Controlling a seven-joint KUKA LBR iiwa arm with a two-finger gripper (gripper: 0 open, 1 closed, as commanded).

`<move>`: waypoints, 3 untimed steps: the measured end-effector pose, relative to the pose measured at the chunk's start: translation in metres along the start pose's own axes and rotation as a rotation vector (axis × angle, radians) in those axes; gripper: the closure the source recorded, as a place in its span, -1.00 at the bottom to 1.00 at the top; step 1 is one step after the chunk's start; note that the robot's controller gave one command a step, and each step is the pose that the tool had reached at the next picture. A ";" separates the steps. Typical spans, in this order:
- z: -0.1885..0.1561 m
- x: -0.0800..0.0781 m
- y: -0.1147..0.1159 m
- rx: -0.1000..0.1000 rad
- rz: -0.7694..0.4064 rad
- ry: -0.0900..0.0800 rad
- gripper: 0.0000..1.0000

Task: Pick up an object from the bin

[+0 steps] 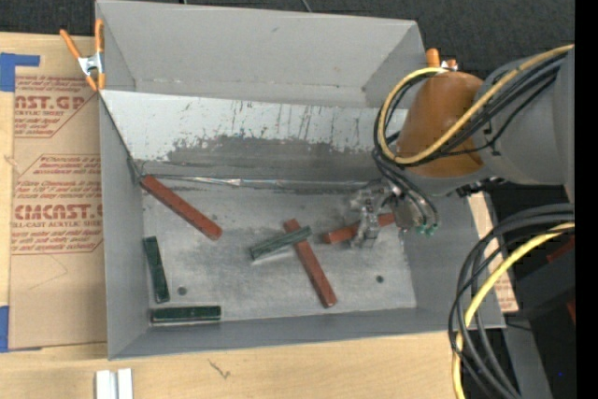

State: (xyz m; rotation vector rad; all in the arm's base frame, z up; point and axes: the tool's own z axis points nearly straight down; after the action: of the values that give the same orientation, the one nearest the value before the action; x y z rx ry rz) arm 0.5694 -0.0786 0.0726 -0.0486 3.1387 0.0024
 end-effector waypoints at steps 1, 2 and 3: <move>-0.141 0.025 -0.018 0.002 -0.342 -0.001 1.00; -0.140 0.025 -0.017 0.001 -0.342 0.000 -1.00; -0.140 0.025 -0.017 0.001 -0.342 0.000 -1.00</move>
Offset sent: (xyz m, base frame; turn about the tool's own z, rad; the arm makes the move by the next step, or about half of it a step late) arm 0.0000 0.0000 0.0000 0.0000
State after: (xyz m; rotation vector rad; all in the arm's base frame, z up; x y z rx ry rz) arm 0.5443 -0.0970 0.2126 -0.5820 3.0841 0.0006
